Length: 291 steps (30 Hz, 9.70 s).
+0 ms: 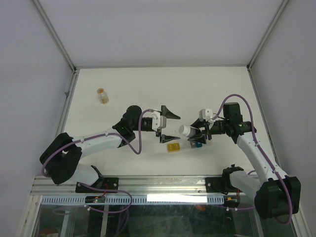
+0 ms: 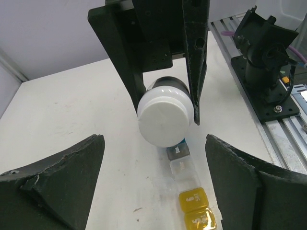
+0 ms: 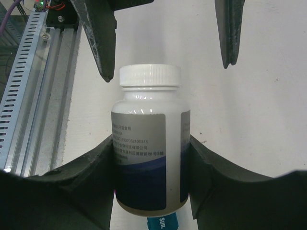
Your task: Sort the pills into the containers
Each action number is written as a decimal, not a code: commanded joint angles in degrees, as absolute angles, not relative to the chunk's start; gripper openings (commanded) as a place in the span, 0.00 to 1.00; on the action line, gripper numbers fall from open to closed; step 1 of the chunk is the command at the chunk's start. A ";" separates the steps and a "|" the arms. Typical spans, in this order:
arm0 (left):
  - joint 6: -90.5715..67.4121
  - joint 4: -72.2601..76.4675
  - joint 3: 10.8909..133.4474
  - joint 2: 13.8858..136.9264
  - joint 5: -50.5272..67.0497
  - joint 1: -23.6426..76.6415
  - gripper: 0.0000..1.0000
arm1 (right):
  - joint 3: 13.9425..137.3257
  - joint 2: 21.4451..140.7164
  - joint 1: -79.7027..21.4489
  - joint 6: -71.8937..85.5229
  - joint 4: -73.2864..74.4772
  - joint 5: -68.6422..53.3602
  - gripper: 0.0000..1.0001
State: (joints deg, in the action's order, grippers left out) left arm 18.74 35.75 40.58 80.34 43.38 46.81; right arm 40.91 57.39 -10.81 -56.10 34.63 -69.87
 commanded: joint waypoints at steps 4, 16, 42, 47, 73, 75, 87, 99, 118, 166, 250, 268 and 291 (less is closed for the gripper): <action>15.33 41.42 45.76 83.73 46.70 46.87 0.76 | 42.01 57.39 -11.00 -57.29 34.44 -72.11 0.00; 13.01 42.71 46.61 84.81 47.51 47.15 0.68 | 42.01 57.48 -10.99 -57.30 34.40 -72.15 0.00; 7.92 45.02 46.78 85.04 47.11 48.10 0.34 | 42.05 57.30 -10.99 -57.40 34.58 -72.06 0.00; 1.35 46.88 46.00 84.19 43.80 48.36 0.17 | 42.10 57.31 -11.03 -57.42 34.62 -71.92 0.00; -21.65 36.02 48.00 77.25 23.58 51.86 0.77 | 42.14 57.13 -11.00 -57.39 34.68 -72.02 0.00; -18.65 35.03 47.58 76.03 22.47 51.78 0.81 | 42.10 57.13 -10.99 -57.39 34.69 -72.01 0.00; 24.55 39.08 37.19 71.24 44.25 49.19 0.99 | 42.09 57.13 -11.00 -57.48 34.78 -72.27 0.00; 22.81 37.63 44.97 81.46 44.15 48.88 0.95 | 42.04 57.37 -10.93 -57.49 34.71 -72.09 0.00; 16.61 41.59 45.47 83.85 43.44 48.99 0.70 | 42.01 57.48 -10.95 -57.48 34.72 -72.05 0.00; -40.83 23.41 49.88 74.49 3.27 53.96 0.00 | 42.10 57.74 -10.81 -56.83 34.19 -71.03 0.00; -22.05 31.36 17.10 53.29 9.75 39.63 0.99 | 44.27 63.17 -17.01 -65.43 50.77 -41.22 0.00; -20.49 30.46 16.00 53.54 7.18 39.56 0.99 | 46.82 72.21 -26.09 -59.58 49.13 -28.36 0.00; -20.18 27.27 16.08 52.16 3.23 39.62 0.99 | 52.62 79.63 -32.43 -53.89 51.48 -18.59 0.00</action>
